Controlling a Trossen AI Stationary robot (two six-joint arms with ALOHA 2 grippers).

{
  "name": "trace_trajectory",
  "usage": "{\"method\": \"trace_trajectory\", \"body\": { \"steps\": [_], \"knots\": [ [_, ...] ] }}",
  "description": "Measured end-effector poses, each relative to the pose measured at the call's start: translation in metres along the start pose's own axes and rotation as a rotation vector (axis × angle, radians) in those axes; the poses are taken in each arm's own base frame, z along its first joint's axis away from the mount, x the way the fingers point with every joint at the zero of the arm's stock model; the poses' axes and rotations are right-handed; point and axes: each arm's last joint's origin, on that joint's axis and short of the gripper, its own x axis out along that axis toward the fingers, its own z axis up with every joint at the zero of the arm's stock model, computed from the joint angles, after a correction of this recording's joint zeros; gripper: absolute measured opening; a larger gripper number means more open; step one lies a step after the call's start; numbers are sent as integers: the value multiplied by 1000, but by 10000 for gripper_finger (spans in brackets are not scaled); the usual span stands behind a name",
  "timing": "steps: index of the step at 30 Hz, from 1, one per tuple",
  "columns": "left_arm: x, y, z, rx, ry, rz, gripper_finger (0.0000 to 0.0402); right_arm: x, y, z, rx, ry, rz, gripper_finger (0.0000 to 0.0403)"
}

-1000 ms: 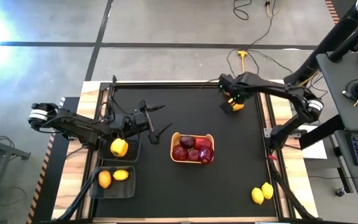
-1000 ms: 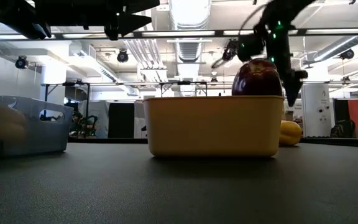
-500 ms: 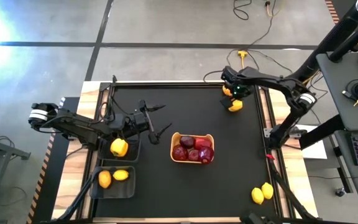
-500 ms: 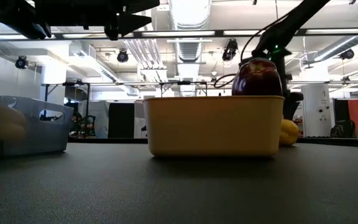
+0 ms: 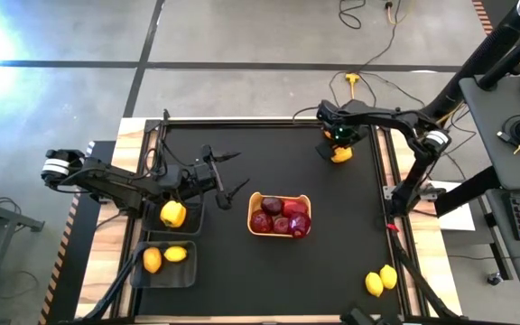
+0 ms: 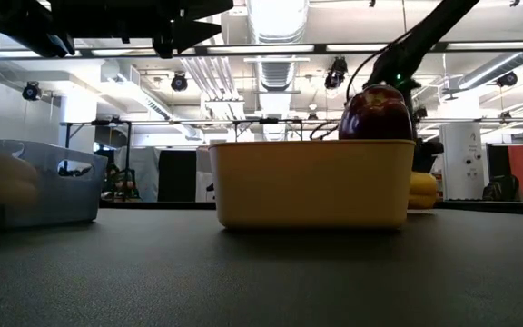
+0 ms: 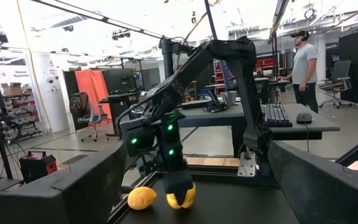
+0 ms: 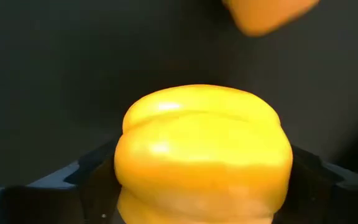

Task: Sort produce into baskets
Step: Put the yellow bell pepper into the top black transparent bin

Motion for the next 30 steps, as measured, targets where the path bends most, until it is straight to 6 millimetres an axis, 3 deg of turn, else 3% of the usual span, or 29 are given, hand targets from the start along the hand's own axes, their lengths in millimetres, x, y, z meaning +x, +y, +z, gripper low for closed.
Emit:
{"method": "trace_trajectory", "body": {
  "steps": [4,7,13,16,19,21,24,27,30],
  "knots": [
    [0,0,1,-3,-7,1,372,-23,18,-25,-70,24,-9,312],
    [0,0,3,-37,-29,-1,372,-48,42,-58,-150,16,-10,312],
    [1,-1,-2,-208,-11,-5,372,-81,95,-154,-277,-102,84,312],
    [2,-3,-4,-321,2,-20,372,-81,114,-208,-298,-141,151,313],
    [7,-11,7,-420,-22,-216,372,-74,131,-259,-309,-187,210,315],
    [9,-25,22,-457,-32,-384,372,-68,139,-287,-316,-213,248,314],
    [7,-61,31,-423,79,-513,372,-60,155,-322,-341,-264,318,312],
    [0,-103,37,-293,217,-525,372,-55,173,-346,-385,-320,365,314],
    [-7,-137,42,-168,367,-434,372,-49,192,-356,-425,-358,333,318]
  ]
}}
